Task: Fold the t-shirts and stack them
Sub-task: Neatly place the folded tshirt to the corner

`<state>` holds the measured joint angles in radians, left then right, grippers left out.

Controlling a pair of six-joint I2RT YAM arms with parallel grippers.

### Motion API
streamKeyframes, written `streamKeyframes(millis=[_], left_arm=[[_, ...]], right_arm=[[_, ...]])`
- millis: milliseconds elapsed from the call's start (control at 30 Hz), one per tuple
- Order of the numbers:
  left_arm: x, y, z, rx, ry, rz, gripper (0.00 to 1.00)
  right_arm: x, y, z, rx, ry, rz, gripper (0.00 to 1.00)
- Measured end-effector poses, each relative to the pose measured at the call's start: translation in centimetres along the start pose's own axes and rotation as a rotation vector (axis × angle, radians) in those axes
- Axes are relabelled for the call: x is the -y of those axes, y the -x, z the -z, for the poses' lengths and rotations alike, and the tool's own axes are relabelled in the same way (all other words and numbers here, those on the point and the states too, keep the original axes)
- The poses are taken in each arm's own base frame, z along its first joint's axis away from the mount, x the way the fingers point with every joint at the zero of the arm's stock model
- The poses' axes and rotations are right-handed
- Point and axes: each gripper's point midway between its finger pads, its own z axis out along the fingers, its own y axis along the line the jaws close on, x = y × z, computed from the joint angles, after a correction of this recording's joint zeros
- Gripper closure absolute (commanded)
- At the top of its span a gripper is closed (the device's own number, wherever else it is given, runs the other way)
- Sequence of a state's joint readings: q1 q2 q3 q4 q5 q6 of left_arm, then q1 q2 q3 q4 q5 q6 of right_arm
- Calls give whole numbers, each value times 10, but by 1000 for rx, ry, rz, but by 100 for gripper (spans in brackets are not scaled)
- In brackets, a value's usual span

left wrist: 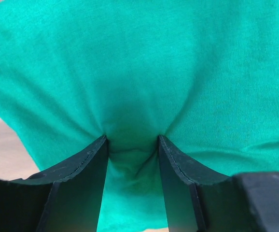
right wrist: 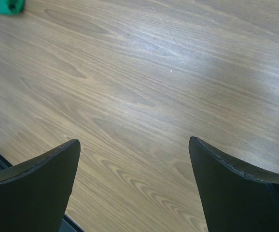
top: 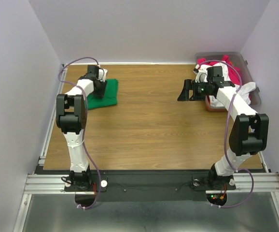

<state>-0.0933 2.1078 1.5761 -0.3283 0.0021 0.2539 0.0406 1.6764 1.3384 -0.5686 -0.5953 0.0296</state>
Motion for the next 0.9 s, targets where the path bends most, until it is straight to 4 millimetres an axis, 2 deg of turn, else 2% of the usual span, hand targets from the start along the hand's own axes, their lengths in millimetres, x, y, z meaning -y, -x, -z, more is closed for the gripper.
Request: streamKeyframes(millis=[100,367,567,900], left_arm=[[-27,2,-6,-19,3,-42,47],[-99,22,-26,-24,39,-120,47],[-119,32,-35,-17,62,-184,47],[-138,46,-43,11,99,-230,46]], right_arm=[[2,-3,-3,-11,1,-7,0],[6,-8,-10,-32,6,-21,0],[8,-11,-15,-48,12,-32,0],[10,-13,-18,-57,11,-39,0]])
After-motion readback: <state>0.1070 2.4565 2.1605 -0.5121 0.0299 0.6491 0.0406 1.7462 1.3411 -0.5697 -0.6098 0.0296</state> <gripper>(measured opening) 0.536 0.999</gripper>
